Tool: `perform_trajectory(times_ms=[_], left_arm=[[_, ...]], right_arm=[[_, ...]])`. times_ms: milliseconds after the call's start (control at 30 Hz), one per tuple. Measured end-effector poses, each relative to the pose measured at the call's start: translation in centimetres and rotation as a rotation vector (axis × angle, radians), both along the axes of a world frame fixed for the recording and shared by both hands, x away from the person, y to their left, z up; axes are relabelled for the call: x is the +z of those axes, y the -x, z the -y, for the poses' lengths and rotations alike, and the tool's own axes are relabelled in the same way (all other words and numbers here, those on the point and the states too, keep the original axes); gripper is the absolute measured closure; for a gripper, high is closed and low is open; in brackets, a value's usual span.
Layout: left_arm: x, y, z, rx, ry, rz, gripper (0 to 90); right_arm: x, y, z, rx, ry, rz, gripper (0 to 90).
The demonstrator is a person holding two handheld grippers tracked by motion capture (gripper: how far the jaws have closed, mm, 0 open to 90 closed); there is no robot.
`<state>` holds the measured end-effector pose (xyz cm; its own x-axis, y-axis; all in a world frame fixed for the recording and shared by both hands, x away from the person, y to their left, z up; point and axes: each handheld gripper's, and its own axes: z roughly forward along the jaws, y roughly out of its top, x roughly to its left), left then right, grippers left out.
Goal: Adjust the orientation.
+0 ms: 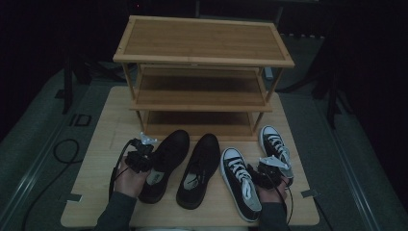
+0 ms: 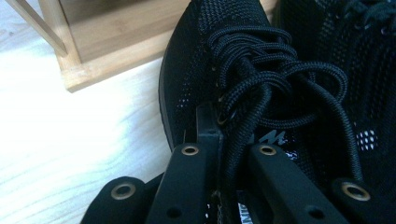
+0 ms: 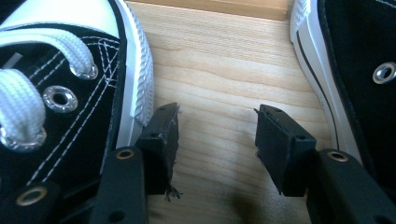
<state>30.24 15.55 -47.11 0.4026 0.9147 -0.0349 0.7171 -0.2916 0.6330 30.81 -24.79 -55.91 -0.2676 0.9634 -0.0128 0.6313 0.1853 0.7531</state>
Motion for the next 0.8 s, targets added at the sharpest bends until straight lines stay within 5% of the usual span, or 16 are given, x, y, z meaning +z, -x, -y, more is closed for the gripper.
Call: perform_trajectory(times_ms=[800], left_arm=[[0.9, -2.7, -0.6, 0.011, 0.004, 0.038, 88.0]], right_arm=[[0.0, 0.0, 0.0, -0.002, -0.002, 0.001, 49.1]])
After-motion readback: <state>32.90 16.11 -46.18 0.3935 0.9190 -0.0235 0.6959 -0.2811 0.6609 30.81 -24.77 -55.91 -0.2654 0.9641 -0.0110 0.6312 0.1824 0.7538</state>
